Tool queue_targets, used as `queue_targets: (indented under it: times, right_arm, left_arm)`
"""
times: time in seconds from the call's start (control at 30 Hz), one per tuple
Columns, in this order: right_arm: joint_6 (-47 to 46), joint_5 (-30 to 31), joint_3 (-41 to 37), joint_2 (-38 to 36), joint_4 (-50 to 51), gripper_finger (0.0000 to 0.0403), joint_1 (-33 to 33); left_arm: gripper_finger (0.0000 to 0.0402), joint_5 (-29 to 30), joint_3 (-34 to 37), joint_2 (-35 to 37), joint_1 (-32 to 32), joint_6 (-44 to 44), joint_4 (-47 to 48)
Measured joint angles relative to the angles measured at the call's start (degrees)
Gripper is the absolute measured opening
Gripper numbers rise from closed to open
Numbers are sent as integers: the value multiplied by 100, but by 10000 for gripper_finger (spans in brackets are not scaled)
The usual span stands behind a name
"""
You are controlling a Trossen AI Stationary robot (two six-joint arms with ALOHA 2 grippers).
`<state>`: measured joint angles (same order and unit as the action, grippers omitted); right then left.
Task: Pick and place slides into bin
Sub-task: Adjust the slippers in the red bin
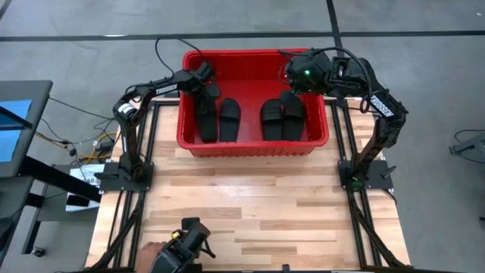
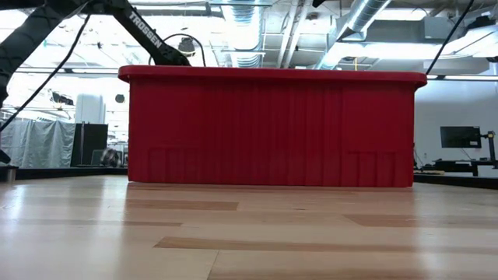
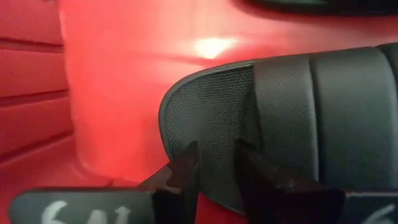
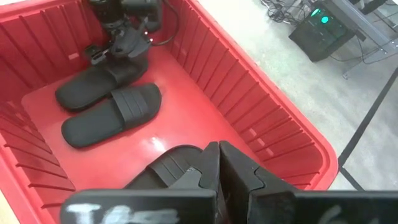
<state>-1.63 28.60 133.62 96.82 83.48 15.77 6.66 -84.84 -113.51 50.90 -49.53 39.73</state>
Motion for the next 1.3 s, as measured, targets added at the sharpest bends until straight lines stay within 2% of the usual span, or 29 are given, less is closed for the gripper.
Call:
queue_targets:
  times: [0.53,0.77,0.97,1.07,1.13,1.2,1.3]
  right_arm:
    - [6,-2,0,0,2,0,0]
    - [7,-2,0,0,2,0,0]
    - [7,-4,0,0,3,0,0]
    - [8,-4,0,0,4,0,0]
    - [7,-4,0,0,2,0,0]
    - [7,-4,0,0,2,0,0]
    - [7,-4,0,0,2,0,0]
  left_arm:
    - [89,32,0,7,-517,107,389]
    - [89,626,0,16,-489,132,392]
    - [89,780,0,342,-426,135,230]
    - [89,690,-1,627,-423,130,-249]
    - [89,380,-4,769,-429,28,-533]
    - [89,95,-4,822,-492,-47,-798]
    - [89,-19,-4,818,-643,-184,-994]
